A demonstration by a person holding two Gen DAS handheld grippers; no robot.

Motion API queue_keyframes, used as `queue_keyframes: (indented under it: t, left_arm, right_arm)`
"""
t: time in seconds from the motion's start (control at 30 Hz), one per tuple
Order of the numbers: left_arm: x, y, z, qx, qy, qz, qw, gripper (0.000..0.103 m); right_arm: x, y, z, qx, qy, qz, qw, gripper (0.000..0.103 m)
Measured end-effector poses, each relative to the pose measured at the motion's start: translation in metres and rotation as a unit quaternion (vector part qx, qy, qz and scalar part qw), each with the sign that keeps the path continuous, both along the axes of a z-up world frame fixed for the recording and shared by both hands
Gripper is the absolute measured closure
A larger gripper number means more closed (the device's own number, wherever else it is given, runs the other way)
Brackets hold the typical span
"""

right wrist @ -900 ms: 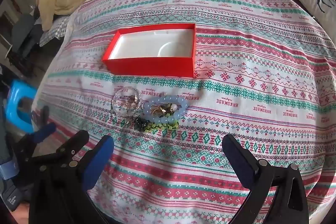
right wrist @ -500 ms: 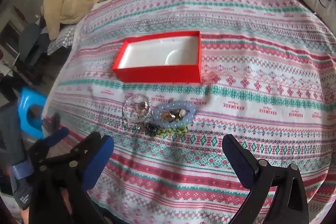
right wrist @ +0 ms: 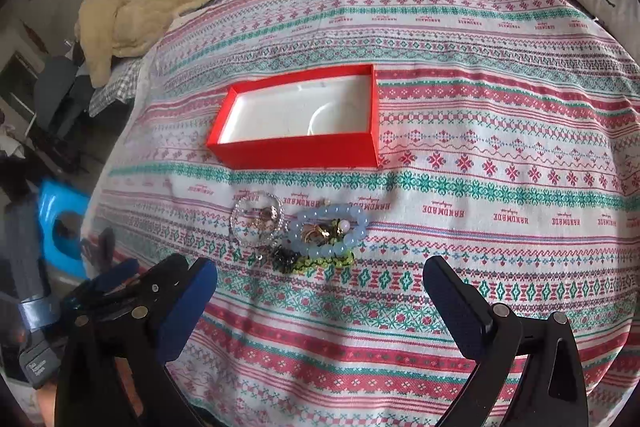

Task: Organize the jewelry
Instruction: 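Move both grippers toward the jewelry pile beside the red box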

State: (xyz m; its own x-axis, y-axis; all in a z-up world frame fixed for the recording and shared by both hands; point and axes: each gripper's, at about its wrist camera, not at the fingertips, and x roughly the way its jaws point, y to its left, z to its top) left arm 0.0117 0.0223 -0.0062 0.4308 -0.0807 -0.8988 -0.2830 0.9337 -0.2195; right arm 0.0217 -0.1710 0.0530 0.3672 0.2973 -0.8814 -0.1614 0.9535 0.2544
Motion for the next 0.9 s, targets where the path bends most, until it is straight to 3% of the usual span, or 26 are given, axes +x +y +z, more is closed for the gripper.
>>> queue_keyframes:
  t: [0.17,0.27,0.4,0.5,0.63,0.8,0.9]
  left_arm:
    - [0.000,-0.001,-0.003,0.025,0.002,-0.016,0.9996,0.001]
    - [0.002,0.004,-0.002,0.017,0.000,-0.016,0.9997,0.001]
    - [0.010,0.010,-0.004,0.000,0.002,-0.014,0.9999,0.002]
    - [0.020,0.011,-0.010,0.002,0.014,-0.016,0.9998,0.016]
    - [0.028,0.022,-0.023,-0.041,0.027,-0.020,0.9986,0.037]
    - [0.040,0.016,-0.032,-0.076,0.033,-0.030,0.9961,0.055]
    - [0.047,0.006,-0.035,-0.076,0.036,-0.049,0.9953,0.063]
  right_arm:
    - [0.004,-0.003,-0.004,-0.003,0.010,-0.008,1.000,0.000]
    - [0.007,-0.005,-0.008,0.005,0.021,-0.013,1.000,0.001]
    - [0.015,-0.013,-0.013,0.024,0.032,-0.036,0.999,0.014]
    - [0.024,-0.013,-0.022,0.021,0.046,-0.038,0.998,0.027]
    - [0.034,-0.015,-0.034,0.031,0.070,-0.042,0.996,0.042]
    - [0.041,-0.010,-0.038,0.029,0.077,-0.042,0.996,0.064]
    - [0.045,-0.005,-0.046,0.020,0.082,-0.029,0.996,0.065]
